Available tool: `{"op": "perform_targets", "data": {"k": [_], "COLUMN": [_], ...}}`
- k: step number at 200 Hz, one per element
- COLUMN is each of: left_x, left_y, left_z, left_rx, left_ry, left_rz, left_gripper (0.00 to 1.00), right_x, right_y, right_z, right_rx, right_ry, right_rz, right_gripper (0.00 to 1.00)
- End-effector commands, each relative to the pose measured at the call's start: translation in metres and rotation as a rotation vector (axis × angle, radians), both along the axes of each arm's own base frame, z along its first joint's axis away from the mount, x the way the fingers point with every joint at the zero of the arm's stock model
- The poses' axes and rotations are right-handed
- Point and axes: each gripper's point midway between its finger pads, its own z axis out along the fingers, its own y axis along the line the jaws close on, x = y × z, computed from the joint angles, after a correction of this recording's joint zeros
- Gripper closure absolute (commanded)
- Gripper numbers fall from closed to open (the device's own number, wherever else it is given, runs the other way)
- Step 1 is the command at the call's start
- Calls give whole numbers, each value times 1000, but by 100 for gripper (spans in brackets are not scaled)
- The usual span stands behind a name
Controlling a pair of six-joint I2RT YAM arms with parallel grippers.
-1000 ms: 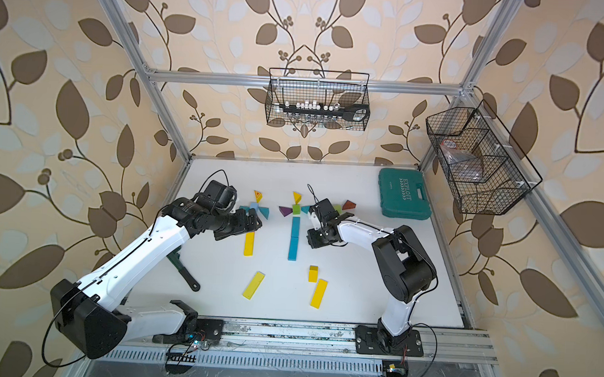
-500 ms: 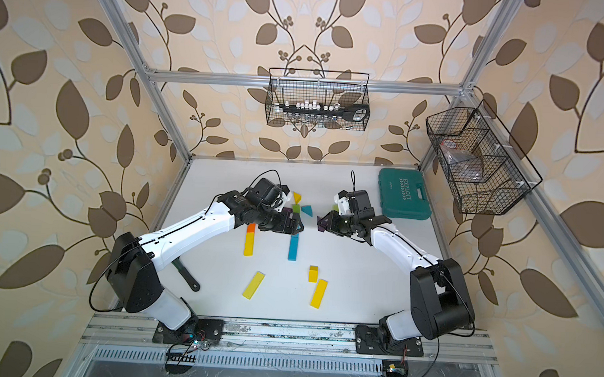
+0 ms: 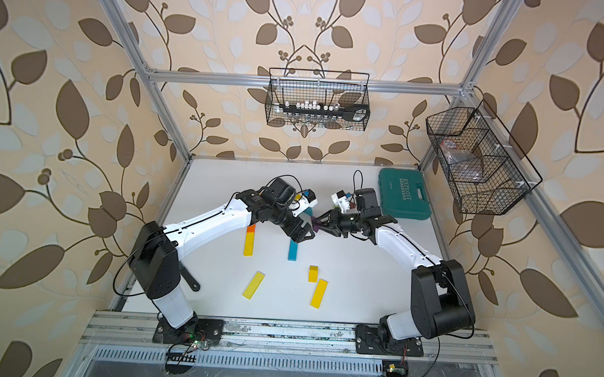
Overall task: Assemble a small pinwheel with building blocks
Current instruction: Pick up the building block from the center of the board.
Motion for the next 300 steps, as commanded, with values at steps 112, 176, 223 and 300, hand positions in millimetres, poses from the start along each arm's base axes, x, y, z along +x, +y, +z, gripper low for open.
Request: {"op": "perform_targets", "data": {"k": [112, 176, 223, 300], "left_x": [7, 6, 14, 12], "left_y": [-32, -33, -27, -39], "left_z": [6, 1, -4, 0], "left_rx": [0, 21, 42, 1], "left_ry": [-78, -65, -93, -101], "left_rz": [-158, -176, -145, -211], "left_gripper": [43, 46, 35, 26], "right_x": [-7, -9, -11, -21], "right_y": [5, 4, 2, 6], "right_z": [-3, -6, -7, -7], "right_rx": [114, 115, 114, 139], "right_ry": [83, 98, 110, 130], "right_rz": [79, 86, 81, 125], "right_gripper": [87, 87, 100, 100]}}
